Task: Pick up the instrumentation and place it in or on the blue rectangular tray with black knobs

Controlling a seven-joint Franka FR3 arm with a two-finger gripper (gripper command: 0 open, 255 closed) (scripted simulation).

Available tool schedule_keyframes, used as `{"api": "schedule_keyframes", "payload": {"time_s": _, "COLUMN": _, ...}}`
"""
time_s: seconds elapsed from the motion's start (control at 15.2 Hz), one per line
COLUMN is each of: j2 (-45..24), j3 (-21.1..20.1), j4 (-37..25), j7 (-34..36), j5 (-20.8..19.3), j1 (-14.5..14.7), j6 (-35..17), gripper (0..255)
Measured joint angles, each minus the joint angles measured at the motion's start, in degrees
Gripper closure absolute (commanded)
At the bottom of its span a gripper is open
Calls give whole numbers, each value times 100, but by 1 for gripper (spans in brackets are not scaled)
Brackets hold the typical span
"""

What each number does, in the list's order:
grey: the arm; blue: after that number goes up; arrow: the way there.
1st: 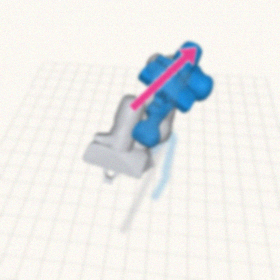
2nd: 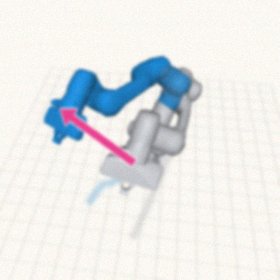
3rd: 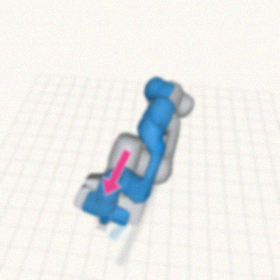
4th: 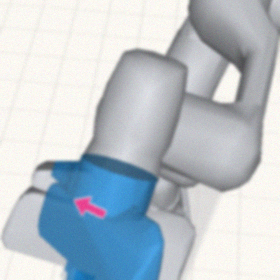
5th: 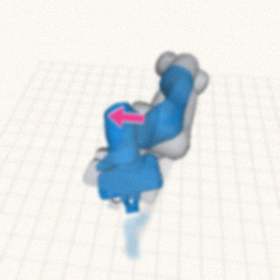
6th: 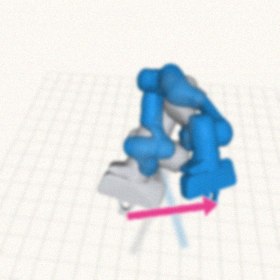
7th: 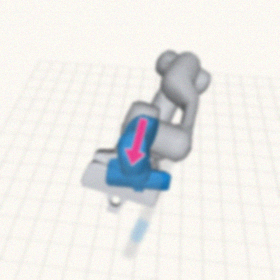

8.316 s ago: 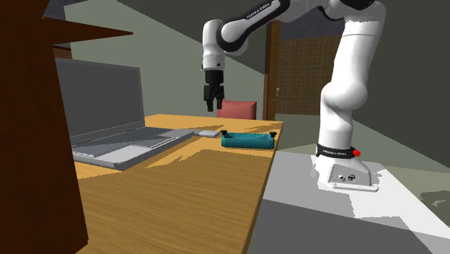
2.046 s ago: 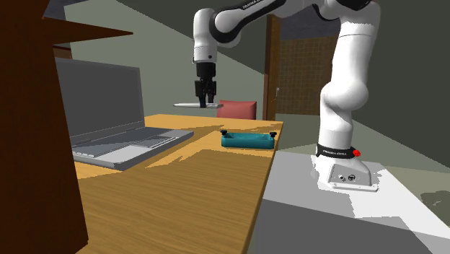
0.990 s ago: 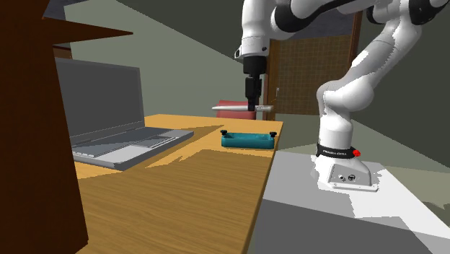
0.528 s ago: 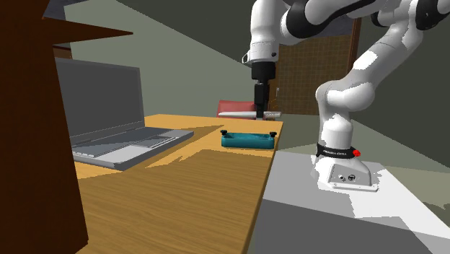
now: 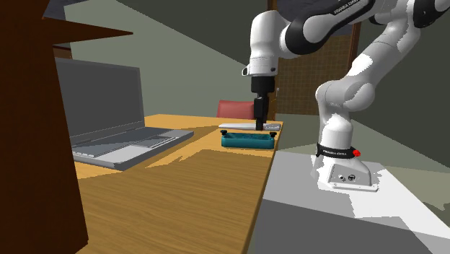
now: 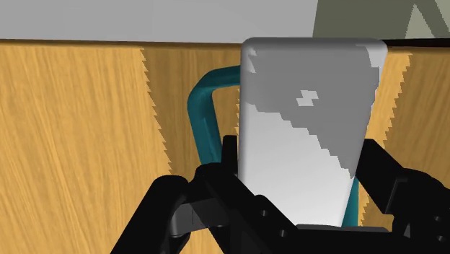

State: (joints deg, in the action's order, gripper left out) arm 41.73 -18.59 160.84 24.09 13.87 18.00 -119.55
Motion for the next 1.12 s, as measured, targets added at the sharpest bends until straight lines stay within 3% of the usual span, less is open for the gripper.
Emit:
{"api": "schedule_keyframes", "payload": {"time_s": 0.46, "j2": -101, "j3": -50, "j4": 110, "j7": 2, "j5": 42, "j1": 14, "j6": -224, "gripper": 255}}
{"api": "schedule_keyframes", "payload": {"time_s": 0.53, "j2": -103, "j3": -51, "j4": 109, "j7": 2, "j5": 42, "j1": 14, "j6": -225, "gripper": 0}}
{"api": "schedule_keyframes", "payload": {"time_s": 0.92, "j2": -107, "j3": -51, "j4": 115, "j7": 4, "j5": 41, "j1": 11, "j6": -226, "gripper": 0}}
{"api": "schedule_keyframes", "payload": {"time_s": 1.12, "j2": 123, "j3": 36, "j4": -153, "j7": 21, "j5": -27, "j1": 4, "j6": 258, "gripper": 0}}
